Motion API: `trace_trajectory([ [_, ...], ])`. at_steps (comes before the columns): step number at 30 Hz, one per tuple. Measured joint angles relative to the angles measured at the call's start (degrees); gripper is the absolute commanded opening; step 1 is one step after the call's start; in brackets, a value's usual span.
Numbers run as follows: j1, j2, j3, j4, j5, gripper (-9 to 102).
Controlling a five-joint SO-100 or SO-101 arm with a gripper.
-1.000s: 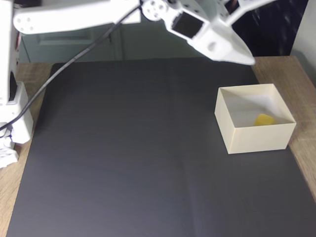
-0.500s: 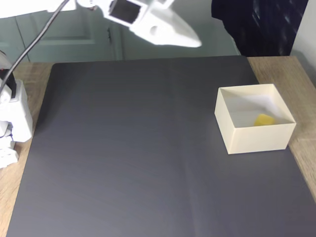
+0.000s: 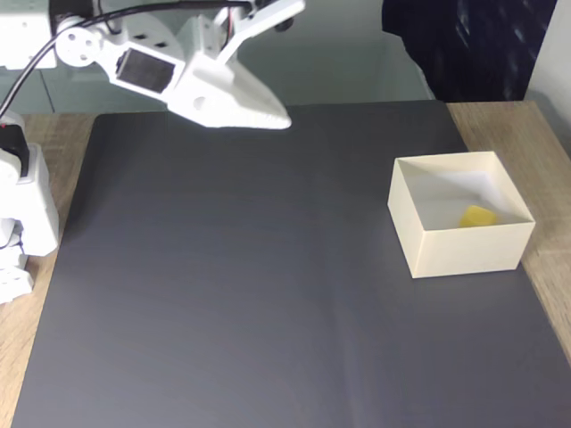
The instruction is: Grasp a cube block and put it in the white box.
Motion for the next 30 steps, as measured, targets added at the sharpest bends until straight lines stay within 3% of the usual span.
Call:
trace_trajectory([
  [20, -0.4, 26.5, 23.8, 6.6, -0.5, 0],
  [30, -0.3, 36.1, 28.7, 11.1, -0.4, 0],
])
